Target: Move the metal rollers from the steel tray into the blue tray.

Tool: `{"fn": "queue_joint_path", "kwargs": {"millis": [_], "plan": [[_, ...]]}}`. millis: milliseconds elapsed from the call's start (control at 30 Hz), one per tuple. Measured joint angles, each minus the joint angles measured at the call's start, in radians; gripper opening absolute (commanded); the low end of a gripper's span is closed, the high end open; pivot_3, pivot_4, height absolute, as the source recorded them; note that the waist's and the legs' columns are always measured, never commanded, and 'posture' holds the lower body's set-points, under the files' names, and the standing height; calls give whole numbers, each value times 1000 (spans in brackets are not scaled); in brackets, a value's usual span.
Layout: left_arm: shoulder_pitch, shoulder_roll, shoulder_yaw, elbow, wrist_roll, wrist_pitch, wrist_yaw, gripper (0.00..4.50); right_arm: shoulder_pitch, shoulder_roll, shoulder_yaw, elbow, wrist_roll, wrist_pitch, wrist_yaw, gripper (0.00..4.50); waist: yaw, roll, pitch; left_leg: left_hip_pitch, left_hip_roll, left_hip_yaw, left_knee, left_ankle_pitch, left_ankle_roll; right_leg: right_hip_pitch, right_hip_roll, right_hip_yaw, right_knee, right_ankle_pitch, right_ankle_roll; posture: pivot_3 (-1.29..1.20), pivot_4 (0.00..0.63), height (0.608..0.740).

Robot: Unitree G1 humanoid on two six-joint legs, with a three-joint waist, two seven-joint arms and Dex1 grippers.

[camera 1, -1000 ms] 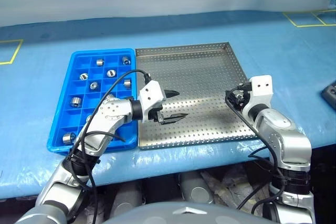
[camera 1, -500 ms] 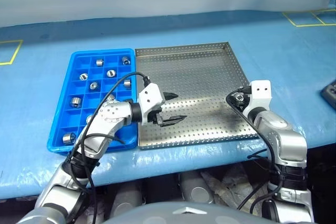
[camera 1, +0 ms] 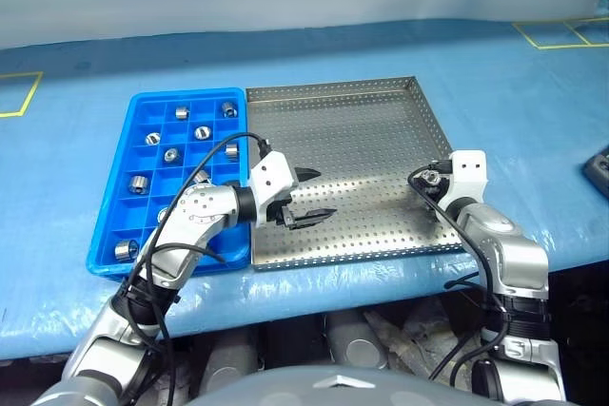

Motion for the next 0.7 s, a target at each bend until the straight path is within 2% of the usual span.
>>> {"fn": "queue_joint_path", "kwargs": {"millis": [233,333,500,700], "plan": [[14,4,2,-12,-1,2,5,3859,-8,0,16,-5,0,-14,12,1699,-1,0,0,0,0,1,0,0,0,0,0,1,0,0,0,-193,150,740],[57,31,23,-67,-5,9,16,3859,-18,-1,66,-62,13,-17,57,1699,-5,0,0,0,1,1,0,0,0,-2,1,1,0,0,0,-188,150,740],[219,155,146,-221,-20,57,38,3859,-78,-27,214,-163,45,-75,207,1699,-5,0,0,1,3,1,0,0,0,-2,2,0,0,0,0,-117,150,740],[364,204,345,-393,-66,115,95,3859,-187,-27,354,-143,57,-125,355,1699,38,-1,1,0,2,0,0,0,0,-2,0,-2,-1,0,-1,-13,150,740]]}}
